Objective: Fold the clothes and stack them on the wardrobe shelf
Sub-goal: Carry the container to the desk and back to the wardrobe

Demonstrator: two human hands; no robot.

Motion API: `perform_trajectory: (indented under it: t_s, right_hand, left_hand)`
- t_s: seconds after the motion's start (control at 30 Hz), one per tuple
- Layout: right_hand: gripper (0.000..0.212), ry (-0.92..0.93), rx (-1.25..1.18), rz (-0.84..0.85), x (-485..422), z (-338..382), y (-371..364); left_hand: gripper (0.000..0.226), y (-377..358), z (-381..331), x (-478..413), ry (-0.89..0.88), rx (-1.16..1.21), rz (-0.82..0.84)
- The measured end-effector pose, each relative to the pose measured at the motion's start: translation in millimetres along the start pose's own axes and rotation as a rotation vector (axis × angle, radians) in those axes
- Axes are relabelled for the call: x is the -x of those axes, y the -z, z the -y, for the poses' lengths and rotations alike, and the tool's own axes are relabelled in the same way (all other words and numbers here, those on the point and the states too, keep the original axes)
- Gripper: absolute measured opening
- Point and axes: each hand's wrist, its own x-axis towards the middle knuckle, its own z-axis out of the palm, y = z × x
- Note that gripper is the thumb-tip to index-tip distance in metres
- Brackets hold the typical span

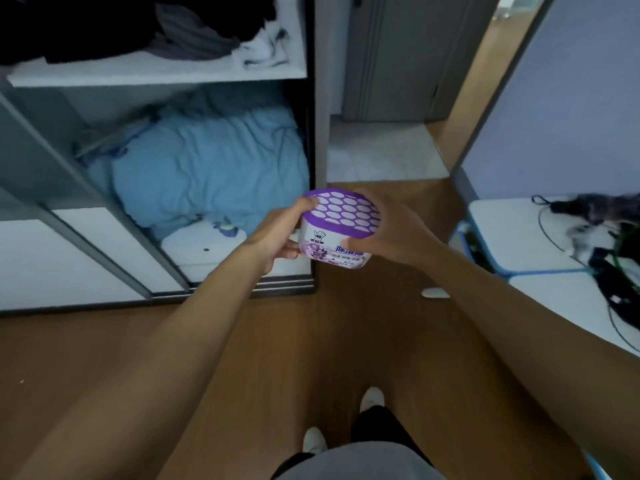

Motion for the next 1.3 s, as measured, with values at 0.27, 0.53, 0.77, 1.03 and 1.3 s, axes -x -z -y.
perform_trajectory:
  t_s: [0.27,0.53,0.77,1.03,1.3]
  right_hand:
    - [0.075,0.172,-0.121,0.005,-159.9,98.8,24.1]
    - [0.069,0.260,-0.147,-0.055,-313.0,166.3,40.2]
    - [0.071,0.292,-0.130,-0.055,-420.9,205.4,46.3]
    - [0.064,0.270,-0.133,-0.146,-547.3,214.6,66.3]
    - [0.077,0.099,0.040,-0.288,-656.5,223.6,109.9]
  left_hand:
    - [0.055,115.2,-86.4,-48.6,-0.120,0.072,-0.292]
    - [0.051,214.3,-174.0,-126.2,-0.187,0.124,-0.474]
    - [0.049,279.7,-218.6,-192.9,-0.242,0.203,-0.466]
    - [0.045,356.3,-289.0,-310.0,-0.324,0.158,-0.321]
    - [0.050,408.4,-384.3,-443.8,-0.365,0.093,-0.052]
